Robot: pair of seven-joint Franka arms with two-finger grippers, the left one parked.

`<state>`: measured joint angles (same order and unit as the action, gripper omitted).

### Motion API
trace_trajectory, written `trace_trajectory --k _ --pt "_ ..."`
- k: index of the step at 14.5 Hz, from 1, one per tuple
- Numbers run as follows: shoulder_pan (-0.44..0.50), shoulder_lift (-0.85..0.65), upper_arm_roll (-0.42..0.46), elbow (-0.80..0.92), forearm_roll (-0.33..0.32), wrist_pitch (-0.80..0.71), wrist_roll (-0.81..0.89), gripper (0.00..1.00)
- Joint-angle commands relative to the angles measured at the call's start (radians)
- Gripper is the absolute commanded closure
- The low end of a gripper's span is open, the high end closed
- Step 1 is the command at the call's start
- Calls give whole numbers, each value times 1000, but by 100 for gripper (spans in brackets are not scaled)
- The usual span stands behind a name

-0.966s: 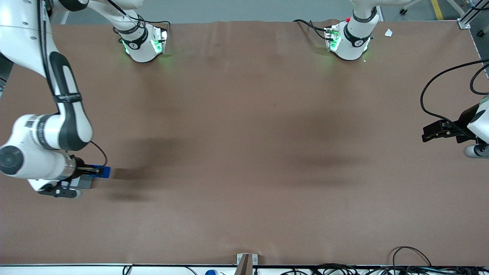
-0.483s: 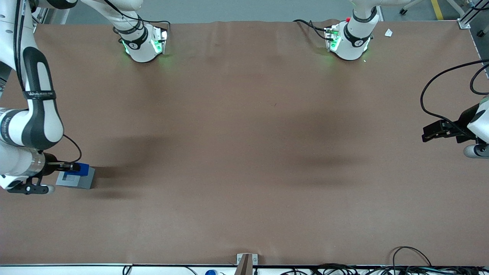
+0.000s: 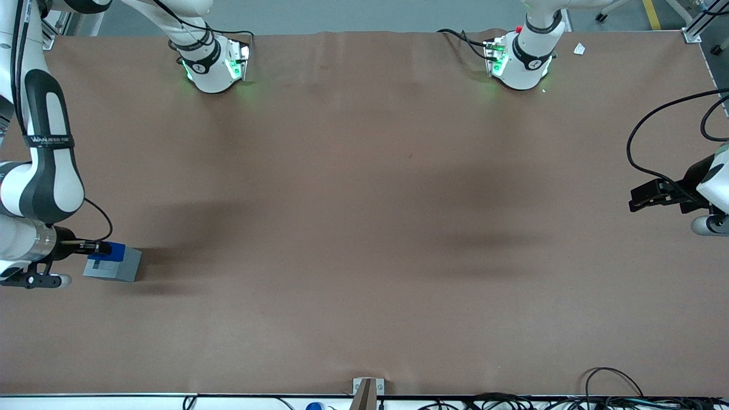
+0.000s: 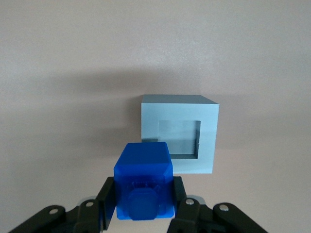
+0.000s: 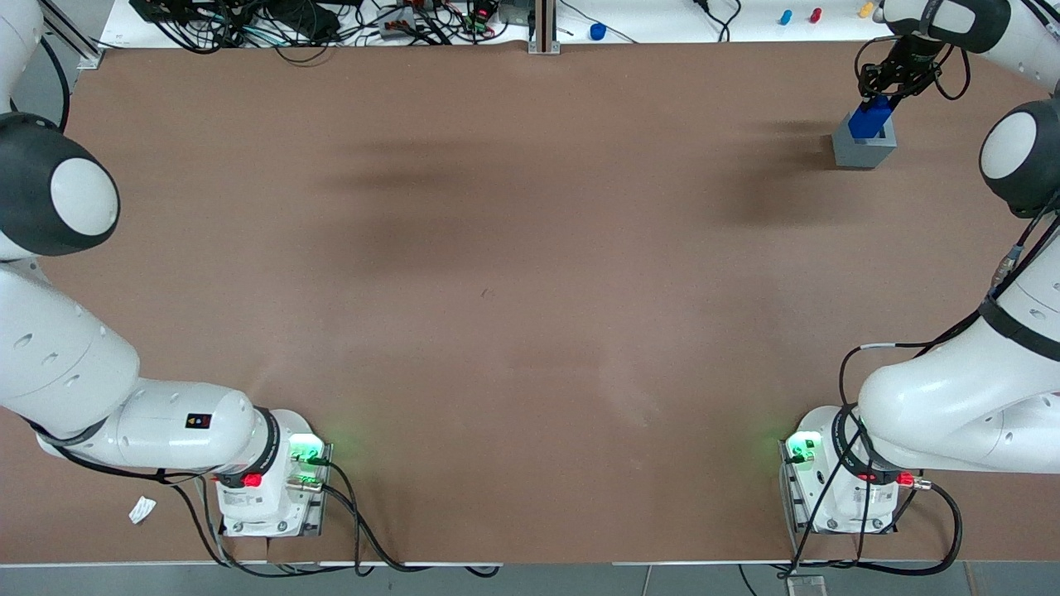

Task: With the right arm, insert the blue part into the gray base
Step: 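Align the blue cube with the base opening and lower it in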

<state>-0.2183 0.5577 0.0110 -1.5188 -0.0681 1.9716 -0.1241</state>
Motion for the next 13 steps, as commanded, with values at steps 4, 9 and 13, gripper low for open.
trace_trajectory --k 4,9,13 --pt "-39 5 15 8 -4 35 6 99" --pt "-76 19 15 8 7 75 3 100" --pt "-75 24 15 6 8 75 4 100"
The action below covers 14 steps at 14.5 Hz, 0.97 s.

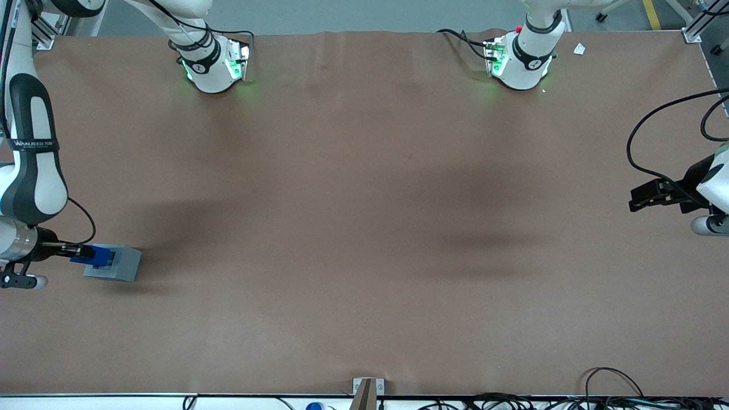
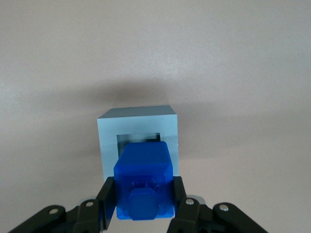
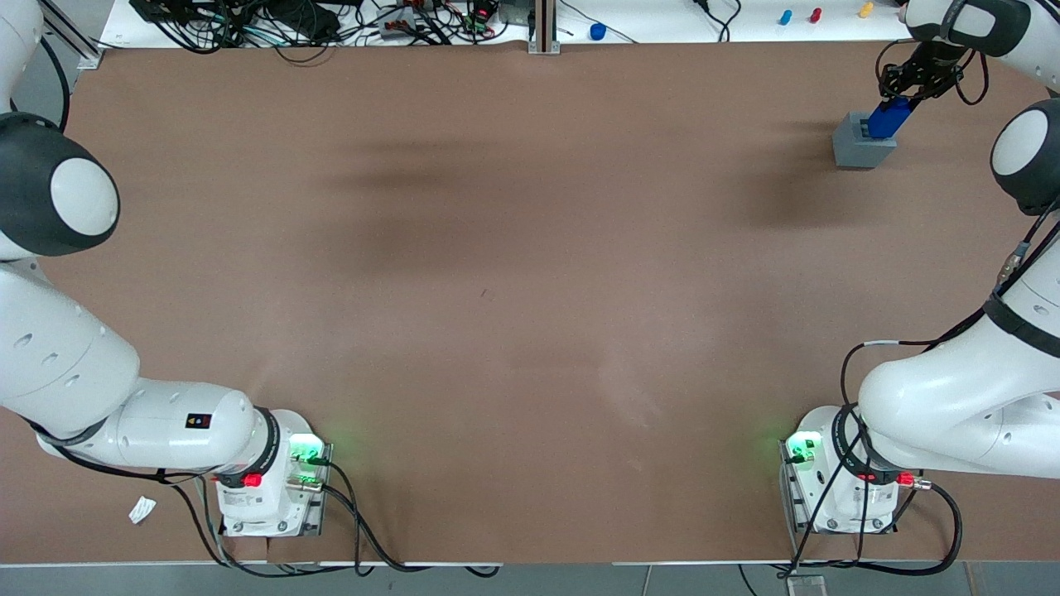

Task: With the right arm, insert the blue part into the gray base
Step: 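Align the blue cube with the base opening and lower it in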

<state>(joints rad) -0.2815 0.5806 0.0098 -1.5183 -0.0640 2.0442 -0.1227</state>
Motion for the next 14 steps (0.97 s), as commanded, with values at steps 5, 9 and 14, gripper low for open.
trace_trajectory --k 5,9,14 --pt "-8 2 16 6 4 -1 5 100" --pt "-7 13 18 6 3 1 -6 100" --pt "-4 18 18 6 1 2 -8 100"
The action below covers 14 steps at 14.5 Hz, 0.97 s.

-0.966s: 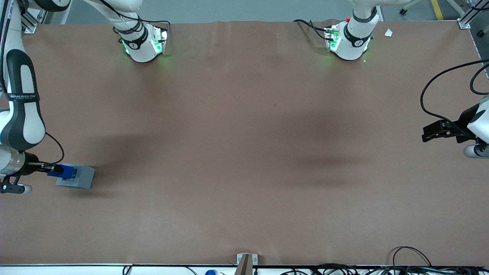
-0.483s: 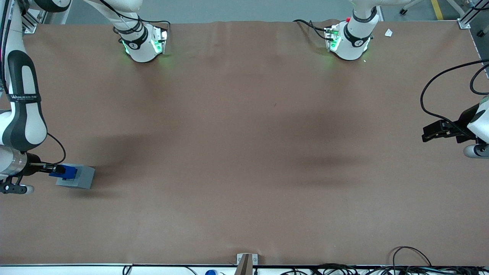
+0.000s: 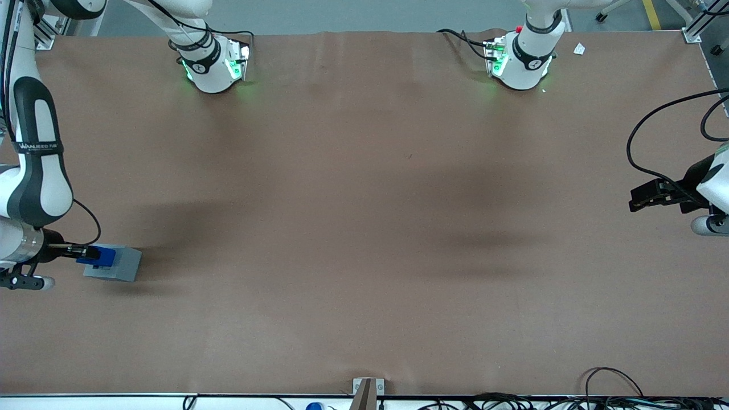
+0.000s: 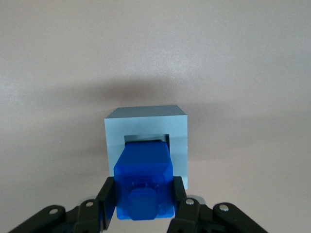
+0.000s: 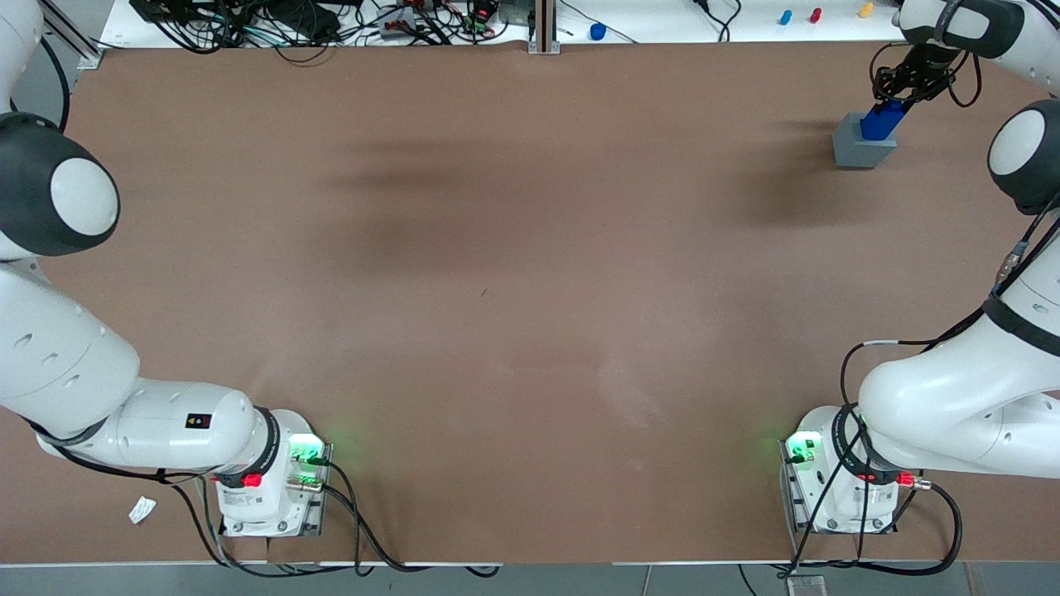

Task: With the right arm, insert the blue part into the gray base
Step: 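Align the blue cube with the base opening and lower it in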

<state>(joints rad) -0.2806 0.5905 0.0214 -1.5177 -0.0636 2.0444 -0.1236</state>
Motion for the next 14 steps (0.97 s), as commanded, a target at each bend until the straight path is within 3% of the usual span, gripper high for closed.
trace_trajectory --k 1,14 --pt "-3 11 6 5 -1 3 -7 100" --pt "-5 29 6 7 -10 33 -11 100"
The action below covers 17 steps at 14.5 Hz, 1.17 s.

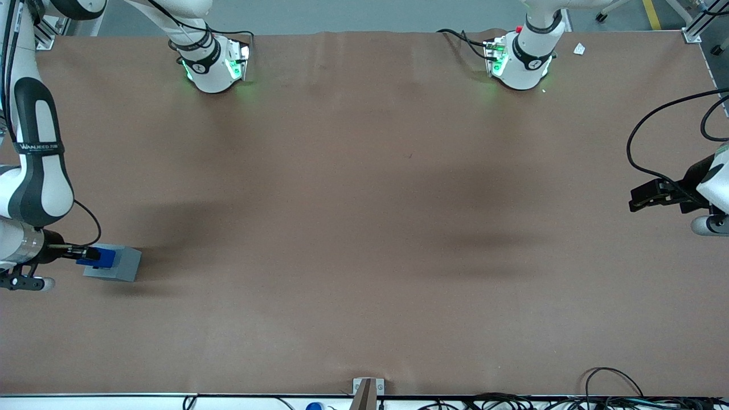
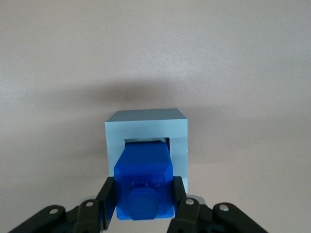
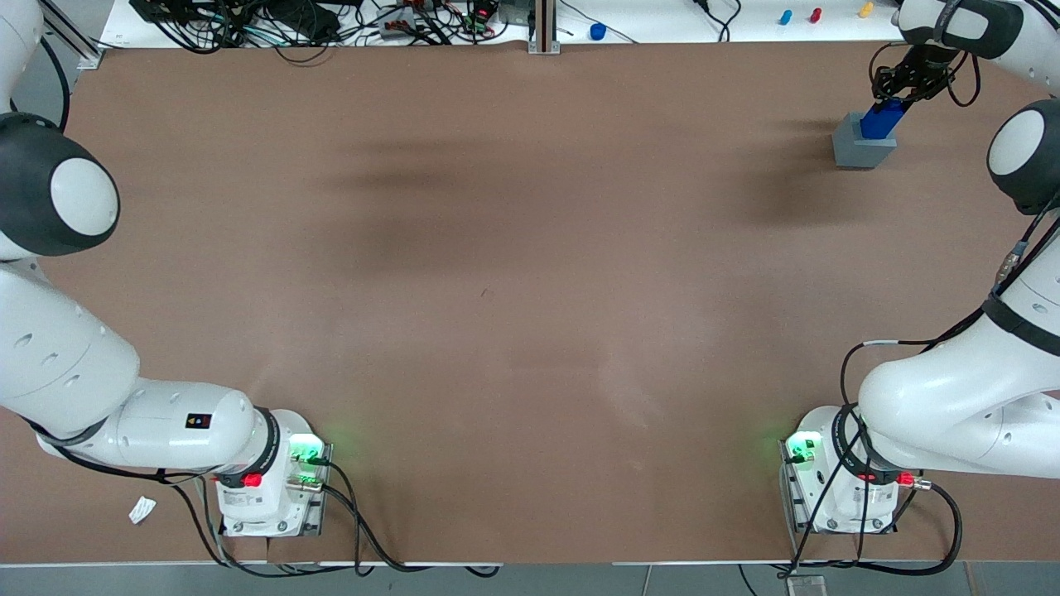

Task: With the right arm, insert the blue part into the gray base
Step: 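Open the right gripper to release the blue cube in the base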

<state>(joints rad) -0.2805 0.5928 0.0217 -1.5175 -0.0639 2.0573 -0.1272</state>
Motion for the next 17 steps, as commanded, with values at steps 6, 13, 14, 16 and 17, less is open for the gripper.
trace_trajectory --k 6,13,14,16,17 --pt "-3 25 4 7 -11 30 -6 100" --pt "-5 27 6 19 -11 32 -6 100" --pt "-5 27 6 19 -11 33 -5 97" --pt "-5 33 6 19 -11 37 -5 45" --pt "-5 33 6 19 -8 37 -5 26"
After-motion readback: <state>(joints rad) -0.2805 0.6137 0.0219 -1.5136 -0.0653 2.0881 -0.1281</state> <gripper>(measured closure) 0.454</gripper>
